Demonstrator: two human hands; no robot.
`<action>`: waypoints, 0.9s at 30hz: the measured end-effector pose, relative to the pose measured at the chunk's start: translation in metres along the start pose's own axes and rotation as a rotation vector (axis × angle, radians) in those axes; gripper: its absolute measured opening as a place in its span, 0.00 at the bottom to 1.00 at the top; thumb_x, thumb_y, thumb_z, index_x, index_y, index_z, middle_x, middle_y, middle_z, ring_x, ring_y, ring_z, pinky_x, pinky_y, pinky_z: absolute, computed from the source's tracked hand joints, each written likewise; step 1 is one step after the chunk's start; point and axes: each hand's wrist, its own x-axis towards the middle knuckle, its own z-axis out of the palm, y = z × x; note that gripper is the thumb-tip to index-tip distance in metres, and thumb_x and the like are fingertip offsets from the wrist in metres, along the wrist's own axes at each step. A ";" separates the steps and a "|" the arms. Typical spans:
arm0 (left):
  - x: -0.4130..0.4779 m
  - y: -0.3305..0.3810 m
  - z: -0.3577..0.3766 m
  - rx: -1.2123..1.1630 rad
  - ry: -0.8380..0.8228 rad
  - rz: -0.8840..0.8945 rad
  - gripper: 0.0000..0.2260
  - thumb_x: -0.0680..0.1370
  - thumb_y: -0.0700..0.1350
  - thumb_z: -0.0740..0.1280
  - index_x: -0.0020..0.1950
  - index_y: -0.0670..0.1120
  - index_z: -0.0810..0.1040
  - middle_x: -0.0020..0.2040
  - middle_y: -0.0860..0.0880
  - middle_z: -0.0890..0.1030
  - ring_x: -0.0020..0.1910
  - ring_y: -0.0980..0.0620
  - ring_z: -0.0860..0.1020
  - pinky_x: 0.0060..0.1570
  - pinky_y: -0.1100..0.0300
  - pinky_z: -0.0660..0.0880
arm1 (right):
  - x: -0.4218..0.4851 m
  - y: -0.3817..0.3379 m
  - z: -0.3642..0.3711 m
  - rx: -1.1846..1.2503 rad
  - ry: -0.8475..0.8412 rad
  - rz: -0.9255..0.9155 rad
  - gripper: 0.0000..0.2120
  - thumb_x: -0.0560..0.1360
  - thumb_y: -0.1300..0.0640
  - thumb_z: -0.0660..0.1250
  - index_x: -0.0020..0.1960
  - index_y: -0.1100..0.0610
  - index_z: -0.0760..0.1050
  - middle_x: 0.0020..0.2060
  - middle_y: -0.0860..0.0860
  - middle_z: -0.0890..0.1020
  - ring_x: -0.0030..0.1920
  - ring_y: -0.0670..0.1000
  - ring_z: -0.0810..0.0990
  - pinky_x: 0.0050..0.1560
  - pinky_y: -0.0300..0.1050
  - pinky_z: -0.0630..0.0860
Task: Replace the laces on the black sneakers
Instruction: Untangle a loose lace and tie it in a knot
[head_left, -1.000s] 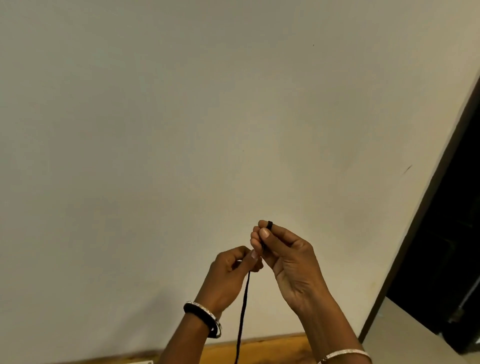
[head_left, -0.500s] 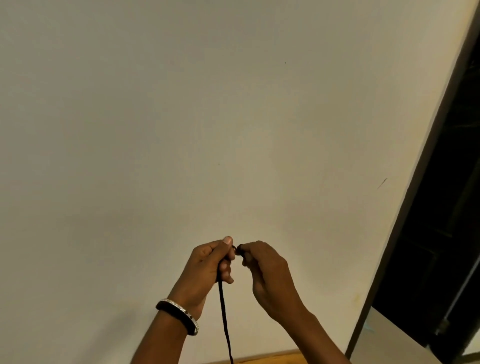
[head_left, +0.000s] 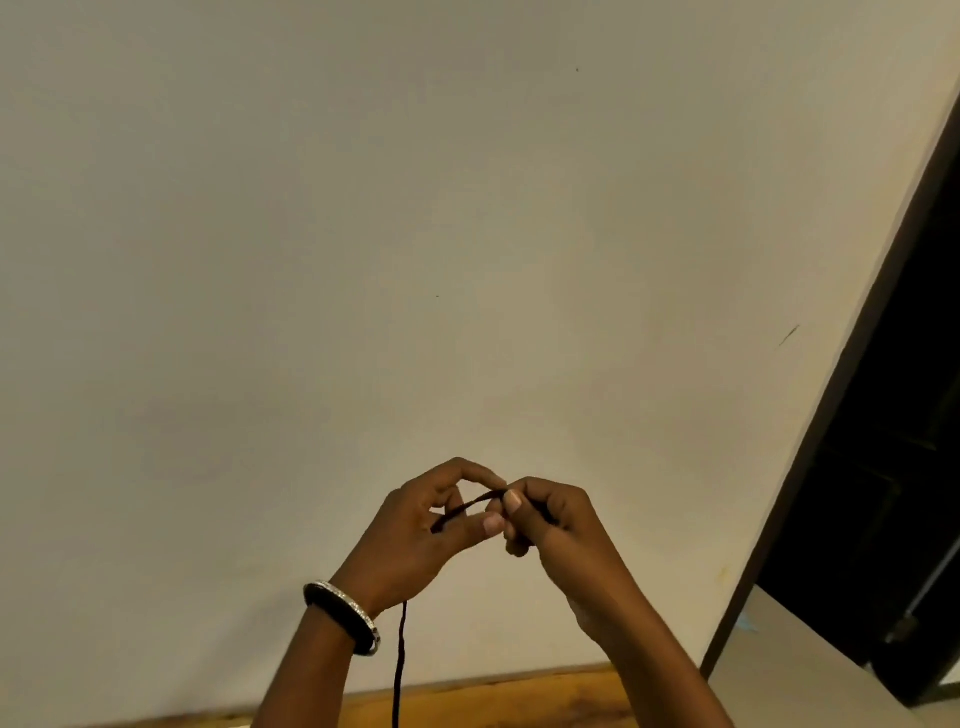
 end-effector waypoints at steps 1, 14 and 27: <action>0.000 -0.002 -0.001 0.075 0.064 0.033 0.05 0.76 0.54 0.72 0.51 0.61 0.82 0.30 0.54 0.72 0.32 0.59 0.72 0.38 0.65 0.74 | -0.001 0.000 -0.001 0.049 -0.041 0.026 0.14 0.84 0.56 0.62 0.45 0.56 0.83 0.33 0.51 0.79 0.38 0.47 0.78 0.46 0.43 0.76; 0.004 -0.028 0.027 -0.223 0.113 -0.148 0.18 0.84 0.55 0.56 0.44 0.43 0.75 0.38 0.46 0.77 0.39 0.51 0.77 0.47 0.51 0.77 | -0.010 -0.005 0.017 0.775 -0.091 0.299 0.13 0.78 0.53 0.66 0.41 0.59 0.83 0.28 0.53 0.75 0.35 0.51 0.78 0.47 0.44 0.80; -0.005 -0.044 0.052 0.115 0.146 0.016 0.06 0.80 0.55 0.62 0.48 0.58 0.78 0.44 0.60 0.79 0.37 0.58 0.78 0.37 0.64 0.75 | -0.002 -0.001 -0.001 0.754 0.187 0.244 0.13 0.74 0.56 0.70 0.55 0.62 0.83 0.49 0.60 0.86 0.48 0.55 0.86 0.50 0.46 0.80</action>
